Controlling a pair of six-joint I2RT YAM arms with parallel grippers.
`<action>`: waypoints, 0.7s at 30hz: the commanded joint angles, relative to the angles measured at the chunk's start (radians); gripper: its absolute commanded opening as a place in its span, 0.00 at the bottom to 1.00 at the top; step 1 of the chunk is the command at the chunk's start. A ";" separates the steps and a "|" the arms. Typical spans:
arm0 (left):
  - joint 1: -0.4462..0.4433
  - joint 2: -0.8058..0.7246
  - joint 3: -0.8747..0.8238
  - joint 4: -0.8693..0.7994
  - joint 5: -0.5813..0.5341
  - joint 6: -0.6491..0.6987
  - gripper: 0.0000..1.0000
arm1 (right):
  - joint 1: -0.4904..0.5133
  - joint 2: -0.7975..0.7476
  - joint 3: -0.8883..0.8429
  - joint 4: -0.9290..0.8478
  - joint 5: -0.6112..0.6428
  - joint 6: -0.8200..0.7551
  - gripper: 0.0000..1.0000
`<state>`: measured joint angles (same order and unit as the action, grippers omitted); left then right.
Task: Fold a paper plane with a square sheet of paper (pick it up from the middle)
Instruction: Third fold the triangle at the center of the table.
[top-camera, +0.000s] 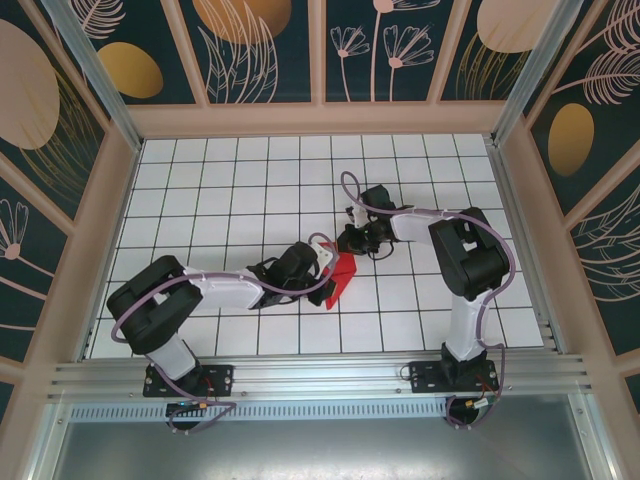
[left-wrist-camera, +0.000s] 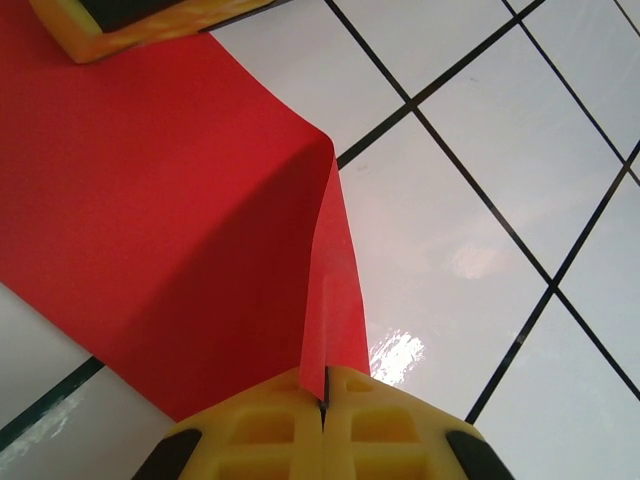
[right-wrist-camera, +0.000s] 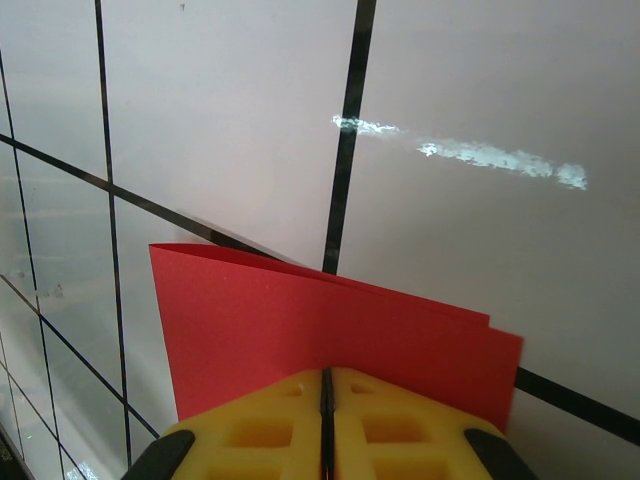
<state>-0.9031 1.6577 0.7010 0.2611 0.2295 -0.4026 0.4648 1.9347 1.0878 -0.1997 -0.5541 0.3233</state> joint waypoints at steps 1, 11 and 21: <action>0.008 0.023 -0.009 0.045 0.035 -0.017 0.00 | 0.016 0.032 -0.016 -0.051 0.016 0.002 0.12; 0.059 0.037 -0.023 0.068 0.144 -0.030 0.00 | 0.018 0.033 -0.029 -0.046 0.017 0.003 0.12; 0.127 0.077 0.006 0.042 0.311 -0.074 0.03 | 0.018 0.031 -0.027 -0.055 0.013 -0.004 0.12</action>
<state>-0.7944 1.7142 0.6903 0.3027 0.4568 -0.4522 0.4667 1.9347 1.0859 -0.1982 -0.5537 0.3237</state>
